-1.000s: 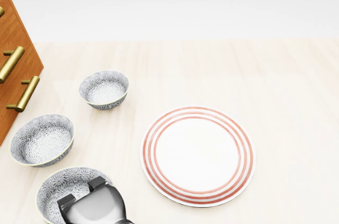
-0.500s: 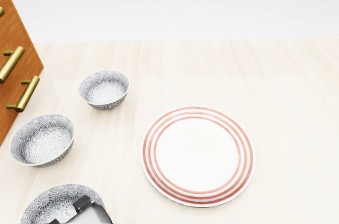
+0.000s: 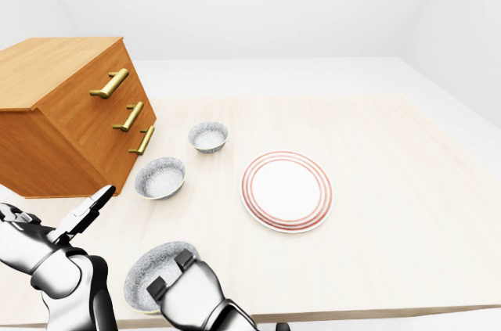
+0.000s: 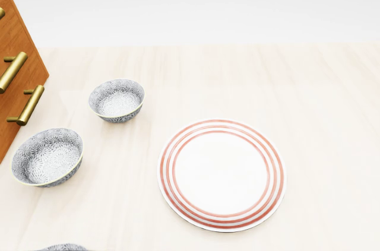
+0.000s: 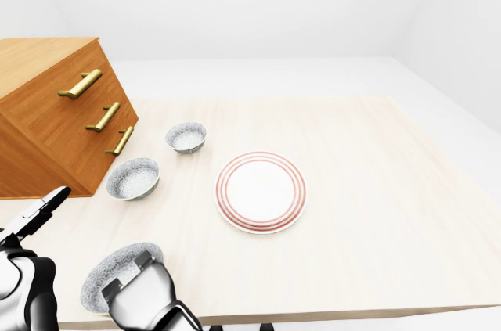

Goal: Put the bowl at the front on the plate.

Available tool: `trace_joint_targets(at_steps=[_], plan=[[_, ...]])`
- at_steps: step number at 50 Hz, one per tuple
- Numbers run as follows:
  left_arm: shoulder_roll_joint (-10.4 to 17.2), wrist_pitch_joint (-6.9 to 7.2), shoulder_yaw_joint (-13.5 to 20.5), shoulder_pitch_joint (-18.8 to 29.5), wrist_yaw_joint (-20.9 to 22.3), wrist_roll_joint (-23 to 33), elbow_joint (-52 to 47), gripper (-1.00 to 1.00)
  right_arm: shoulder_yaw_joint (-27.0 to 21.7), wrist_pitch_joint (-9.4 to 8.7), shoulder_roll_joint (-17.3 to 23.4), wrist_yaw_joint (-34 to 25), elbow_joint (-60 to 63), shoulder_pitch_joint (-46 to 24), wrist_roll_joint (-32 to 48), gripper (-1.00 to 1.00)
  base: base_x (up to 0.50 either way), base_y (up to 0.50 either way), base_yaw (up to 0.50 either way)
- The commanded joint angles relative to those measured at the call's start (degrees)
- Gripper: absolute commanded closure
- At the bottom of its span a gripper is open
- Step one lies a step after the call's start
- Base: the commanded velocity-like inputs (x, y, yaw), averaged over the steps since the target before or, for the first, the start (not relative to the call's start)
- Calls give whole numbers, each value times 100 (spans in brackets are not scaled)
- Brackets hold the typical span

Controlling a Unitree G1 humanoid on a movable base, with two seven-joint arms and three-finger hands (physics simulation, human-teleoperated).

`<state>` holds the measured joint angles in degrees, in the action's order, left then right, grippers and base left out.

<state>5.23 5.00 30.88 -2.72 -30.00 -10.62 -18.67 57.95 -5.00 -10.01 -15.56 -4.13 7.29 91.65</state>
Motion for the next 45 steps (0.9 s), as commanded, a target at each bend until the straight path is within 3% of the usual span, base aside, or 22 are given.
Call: trace_joint_targets(at_steps=[1,15,26,45], plan=[[-10,0,10,-26,0,-17,-67,-100,262,0,212,-207,314,238,-66,100,0,0,0],[-14,0,29,-20,0,-36,-96,-100,487,0,639,-669,1376,469,356,100,0,0,0],[-11,0,6,-6,0,3,-6,-100,336,0,921,-860,2073,585,372,100,0,0,0],[-10,0,-11,-3,0,-2,56,-100,119,0,1353,-610,2952,815,136,100,0,0,0]])
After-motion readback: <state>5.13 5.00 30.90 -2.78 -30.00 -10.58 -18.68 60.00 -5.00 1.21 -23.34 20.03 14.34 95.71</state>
